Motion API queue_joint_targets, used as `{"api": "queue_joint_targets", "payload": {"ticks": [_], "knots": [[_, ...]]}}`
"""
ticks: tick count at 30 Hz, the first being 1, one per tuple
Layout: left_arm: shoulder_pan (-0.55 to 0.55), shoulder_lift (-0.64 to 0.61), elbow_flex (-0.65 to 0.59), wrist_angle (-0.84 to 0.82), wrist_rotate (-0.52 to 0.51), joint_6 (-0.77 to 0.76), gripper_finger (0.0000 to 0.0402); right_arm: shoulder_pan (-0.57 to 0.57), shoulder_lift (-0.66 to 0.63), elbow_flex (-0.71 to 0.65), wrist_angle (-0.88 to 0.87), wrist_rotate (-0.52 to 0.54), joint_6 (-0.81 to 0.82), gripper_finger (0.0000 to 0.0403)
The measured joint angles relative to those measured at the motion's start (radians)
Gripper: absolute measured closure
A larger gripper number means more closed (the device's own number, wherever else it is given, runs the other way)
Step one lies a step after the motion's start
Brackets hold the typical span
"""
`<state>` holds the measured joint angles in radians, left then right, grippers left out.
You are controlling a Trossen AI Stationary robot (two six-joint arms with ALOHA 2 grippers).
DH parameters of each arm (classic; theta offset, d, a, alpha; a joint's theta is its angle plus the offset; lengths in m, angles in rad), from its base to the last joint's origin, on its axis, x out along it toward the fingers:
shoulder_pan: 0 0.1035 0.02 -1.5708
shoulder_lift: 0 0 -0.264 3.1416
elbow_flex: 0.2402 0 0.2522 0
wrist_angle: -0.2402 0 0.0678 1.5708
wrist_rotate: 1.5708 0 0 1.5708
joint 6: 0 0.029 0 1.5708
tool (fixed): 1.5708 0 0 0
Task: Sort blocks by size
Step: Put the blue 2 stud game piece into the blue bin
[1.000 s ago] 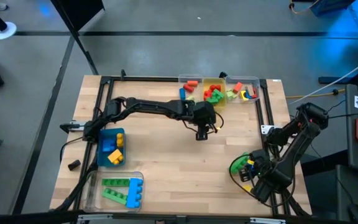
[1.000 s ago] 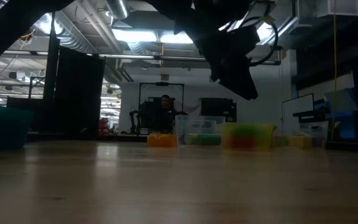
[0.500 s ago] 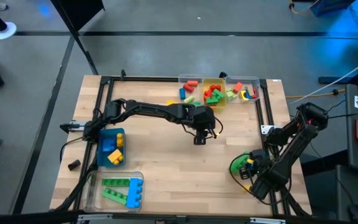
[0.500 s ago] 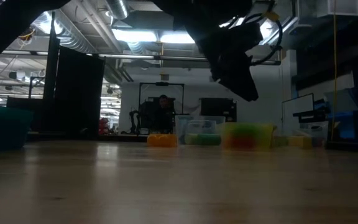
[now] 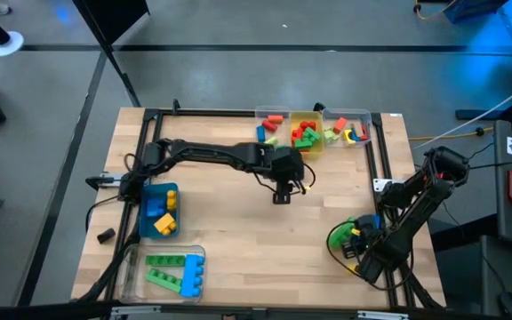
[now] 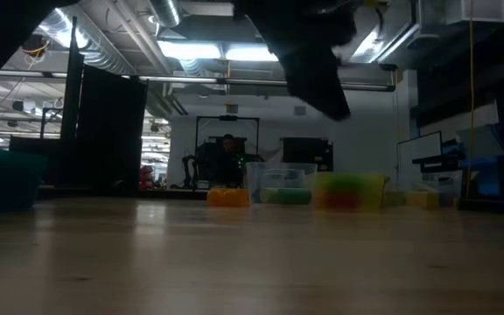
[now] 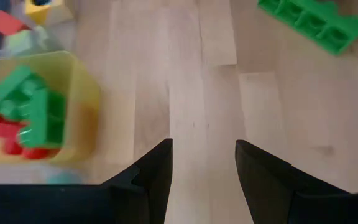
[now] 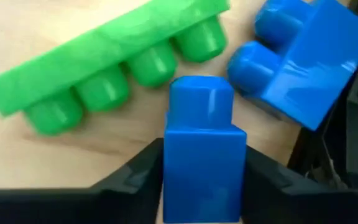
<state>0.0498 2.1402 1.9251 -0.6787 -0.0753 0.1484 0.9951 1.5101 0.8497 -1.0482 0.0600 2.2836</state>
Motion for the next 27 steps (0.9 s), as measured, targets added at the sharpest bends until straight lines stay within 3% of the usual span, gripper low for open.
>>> {"api": "queue_joint_targets", "payload": {"ticks": [2, 7, 13, 20, 24, 27], "knots": [[-0.002, -0.045, 0.0, -0.052, 0.0, -0.015, 0.0243, 0.0, -0.001, 0.004, 0.004, 0.001, -0.039, 0.027], [-0.022, -0.158, 0.0, -0.189, -0.051, -0.111, 0.0243, 0.0, 0.0, 0.022, 0.003, 0.053, -0.122, 0.0271], [-0.091, -0.296, 0.0, -0.365, -0.212, -0.251, 0.0243, -0.001, -0.001, 0.065, -0.003, 0.088, -0.27, 0.0271], [-0.216, -0.43, 0.0, -0.577, -0.42, -0.424, 0.0243, -0.001, -0.001, 0.124, -0.018, 0.098, -0.329, 0.0266], [-0.302, -0.47, 0.0, -0.702, -0.534, -0.557, 0.0243, -0.001, -0.001, 0.171, -0.02, 0.169, -0.33, 0.0268], [-0.378, -0.483, -0.001, -0.805, -0.609, -0.672, 0.0243, -0.008, -0.001, 0.212, -0.011, 0.281, -0.331, 0.0266]]}}
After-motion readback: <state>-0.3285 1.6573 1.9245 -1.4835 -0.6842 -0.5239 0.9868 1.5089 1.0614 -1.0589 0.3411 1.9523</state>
